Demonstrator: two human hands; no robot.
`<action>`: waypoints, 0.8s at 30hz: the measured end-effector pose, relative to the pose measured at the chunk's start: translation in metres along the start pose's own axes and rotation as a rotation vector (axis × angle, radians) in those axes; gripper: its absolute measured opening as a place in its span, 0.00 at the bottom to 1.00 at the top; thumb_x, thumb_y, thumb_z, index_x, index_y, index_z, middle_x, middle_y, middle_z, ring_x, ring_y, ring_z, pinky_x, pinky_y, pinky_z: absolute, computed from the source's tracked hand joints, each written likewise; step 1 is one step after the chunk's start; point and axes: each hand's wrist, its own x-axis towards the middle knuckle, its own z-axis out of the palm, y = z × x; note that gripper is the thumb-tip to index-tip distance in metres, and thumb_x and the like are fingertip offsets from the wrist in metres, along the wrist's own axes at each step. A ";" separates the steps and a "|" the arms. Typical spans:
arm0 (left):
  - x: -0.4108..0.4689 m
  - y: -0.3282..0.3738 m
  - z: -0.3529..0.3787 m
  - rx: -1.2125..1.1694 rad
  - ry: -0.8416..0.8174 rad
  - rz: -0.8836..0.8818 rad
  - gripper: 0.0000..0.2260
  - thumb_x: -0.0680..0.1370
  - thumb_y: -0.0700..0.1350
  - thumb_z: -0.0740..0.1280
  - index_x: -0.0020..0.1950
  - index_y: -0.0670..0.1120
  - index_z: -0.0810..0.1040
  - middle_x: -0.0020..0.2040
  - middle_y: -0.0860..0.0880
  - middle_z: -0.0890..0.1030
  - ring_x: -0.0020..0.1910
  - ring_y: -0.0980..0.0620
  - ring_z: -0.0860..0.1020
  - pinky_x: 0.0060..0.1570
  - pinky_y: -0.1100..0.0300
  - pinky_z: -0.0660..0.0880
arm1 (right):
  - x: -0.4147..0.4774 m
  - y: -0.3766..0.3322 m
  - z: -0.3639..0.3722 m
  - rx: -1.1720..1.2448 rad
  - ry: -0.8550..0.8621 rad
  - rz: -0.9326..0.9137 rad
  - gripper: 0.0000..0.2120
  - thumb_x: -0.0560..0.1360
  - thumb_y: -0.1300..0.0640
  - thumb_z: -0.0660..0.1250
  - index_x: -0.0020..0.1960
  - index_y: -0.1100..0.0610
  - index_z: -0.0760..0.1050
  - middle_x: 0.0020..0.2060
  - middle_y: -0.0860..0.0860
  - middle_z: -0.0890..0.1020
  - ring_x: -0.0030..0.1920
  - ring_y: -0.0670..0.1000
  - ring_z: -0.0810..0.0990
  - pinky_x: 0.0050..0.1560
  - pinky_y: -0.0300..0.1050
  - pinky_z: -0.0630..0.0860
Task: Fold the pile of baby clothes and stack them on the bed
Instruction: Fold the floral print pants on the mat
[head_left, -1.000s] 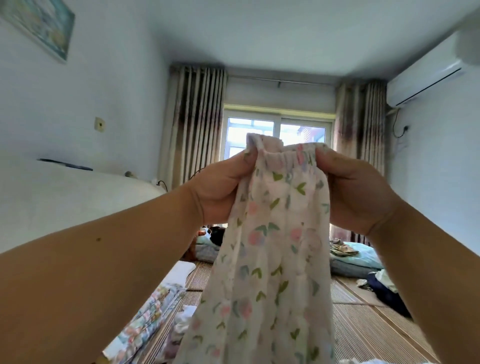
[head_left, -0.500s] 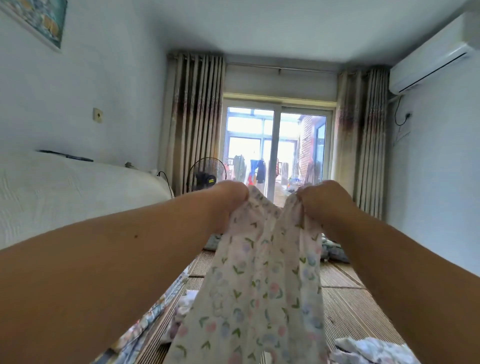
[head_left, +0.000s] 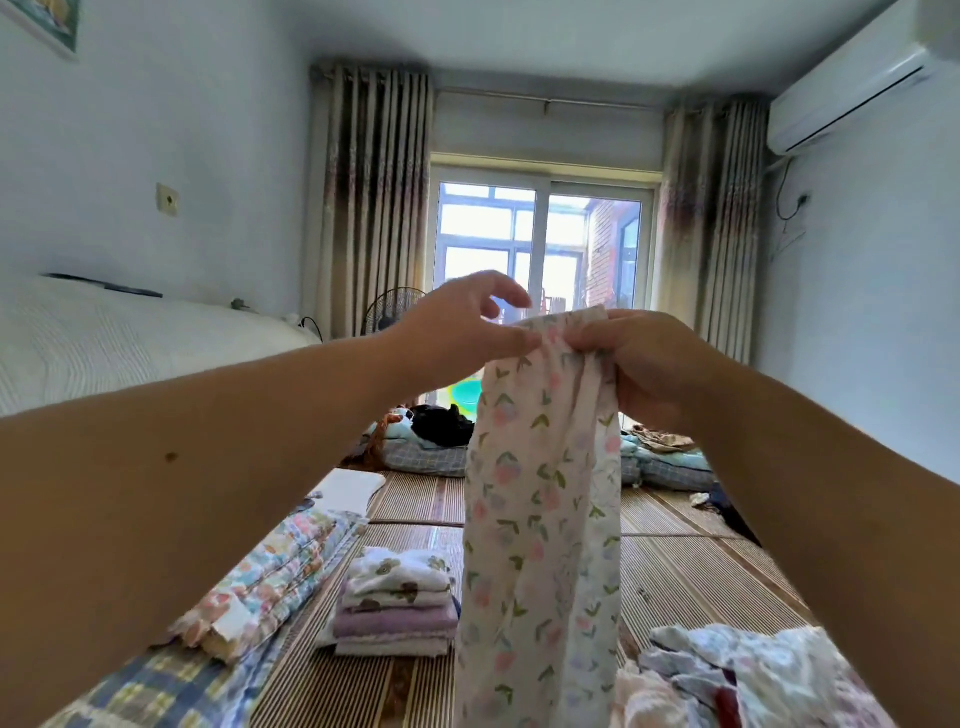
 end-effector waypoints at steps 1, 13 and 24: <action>0.002 -0.003 -0.003 -0.023 -0.044 -0.048 0.19 0.73 0.51 0.72 0.62 0.52 0.72 0.58 0.50 0.75 0.55 0.51 0.75 0.55 0.55 0.73 | -0.001 -0.001 -0.003 0.025 -0.037 -0.006 0.12 0.77 0.67 0.61 0.59 0.69 0.75 0.51 0.63 0.82 0.45 0.58 0.84 0.44 0.51 0.83; 0.025 0.009 -0.015 -0.074 -0.252 -0.182 0.07 0.76 0.46 0.69 0.50 0.44 0.78 0.44 0.46 0.82 0.42 0.50 0.80 0.47 0.56 0.79 | -0.001 -0.004 -0.013 -0.361 -0.070 -0.075 0.08 0.75 0.61 0.68 0.54 0.60 0.79 0.48 0.54 0.85 0.48 0.53 0.85 0.42 0.45 0.82; 0.045 0.010 -0.003 0.616 -0.148 0.032 0.16 0.75 0.56 0.68 0.56 0.47 0.79 0.44 0.52 0.77 0.44 0.52 0.76 0.53 0.55 0.74 | 0.040 0.012 -0.004 -0.513 0.119 -0.078 0.17 0.77 0.57 0.65 0.64 0.60 0.74 0.61 0.58 0.79 0.60 0.57 0.79 0.60 0.57 0.77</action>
